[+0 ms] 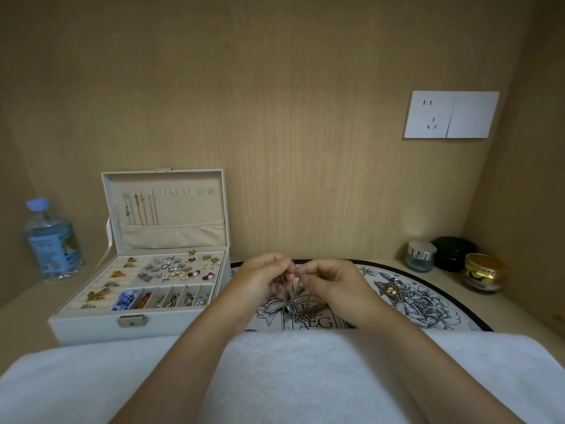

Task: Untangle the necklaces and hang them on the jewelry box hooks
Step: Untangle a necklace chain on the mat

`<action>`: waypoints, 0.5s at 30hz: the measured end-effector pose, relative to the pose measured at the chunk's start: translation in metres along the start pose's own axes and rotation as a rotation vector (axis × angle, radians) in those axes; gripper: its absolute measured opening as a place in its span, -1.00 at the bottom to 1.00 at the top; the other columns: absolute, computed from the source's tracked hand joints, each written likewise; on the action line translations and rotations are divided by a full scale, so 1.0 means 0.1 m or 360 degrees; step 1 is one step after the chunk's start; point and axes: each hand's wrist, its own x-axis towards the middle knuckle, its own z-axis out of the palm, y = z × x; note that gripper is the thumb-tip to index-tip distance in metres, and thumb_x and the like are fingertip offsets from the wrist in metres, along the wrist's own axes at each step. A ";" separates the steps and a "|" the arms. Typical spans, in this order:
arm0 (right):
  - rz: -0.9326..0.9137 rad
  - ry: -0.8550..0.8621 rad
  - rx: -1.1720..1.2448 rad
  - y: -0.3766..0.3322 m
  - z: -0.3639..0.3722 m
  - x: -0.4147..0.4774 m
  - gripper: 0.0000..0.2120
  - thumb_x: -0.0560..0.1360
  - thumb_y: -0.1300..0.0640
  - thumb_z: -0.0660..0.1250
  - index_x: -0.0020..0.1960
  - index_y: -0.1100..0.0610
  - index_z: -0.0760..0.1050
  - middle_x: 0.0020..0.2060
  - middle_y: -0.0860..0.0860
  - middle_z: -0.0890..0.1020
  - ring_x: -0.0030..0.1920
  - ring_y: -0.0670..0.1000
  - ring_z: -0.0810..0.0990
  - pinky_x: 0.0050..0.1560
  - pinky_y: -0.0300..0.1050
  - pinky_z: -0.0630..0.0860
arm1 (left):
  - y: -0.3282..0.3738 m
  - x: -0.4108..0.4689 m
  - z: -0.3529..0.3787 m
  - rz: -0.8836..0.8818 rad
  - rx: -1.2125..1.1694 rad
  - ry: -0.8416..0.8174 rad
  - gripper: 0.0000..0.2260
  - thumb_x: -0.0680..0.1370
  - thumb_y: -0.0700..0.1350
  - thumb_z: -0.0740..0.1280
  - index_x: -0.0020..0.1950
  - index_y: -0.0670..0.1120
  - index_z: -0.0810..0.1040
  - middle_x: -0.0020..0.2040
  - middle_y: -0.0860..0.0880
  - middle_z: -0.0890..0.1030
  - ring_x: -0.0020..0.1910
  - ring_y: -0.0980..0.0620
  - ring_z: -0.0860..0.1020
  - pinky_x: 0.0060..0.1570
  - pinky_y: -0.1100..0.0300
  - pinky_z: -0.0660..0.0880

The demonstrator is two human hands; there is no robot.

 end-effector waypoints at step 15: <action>0.0060 -0.0451 0.0264 -0.10 -0.06 -0.11 -0.89 0.56 0.14 0.35 -0.09 0.09 0.64 -0.18 0.00 0.67 -0.12 -0.06 0.59 0.01 -0.21 0.47 | 0.08 -0.03 -0.01 -0.0106 -0.0362 -0.0067 -0.79 0.63 -0.15 0.22 -0.21 -0.13 0.43 -0.42 0.03 0.24 -0.48 0.10 0.19 -0.41 0.24 0.19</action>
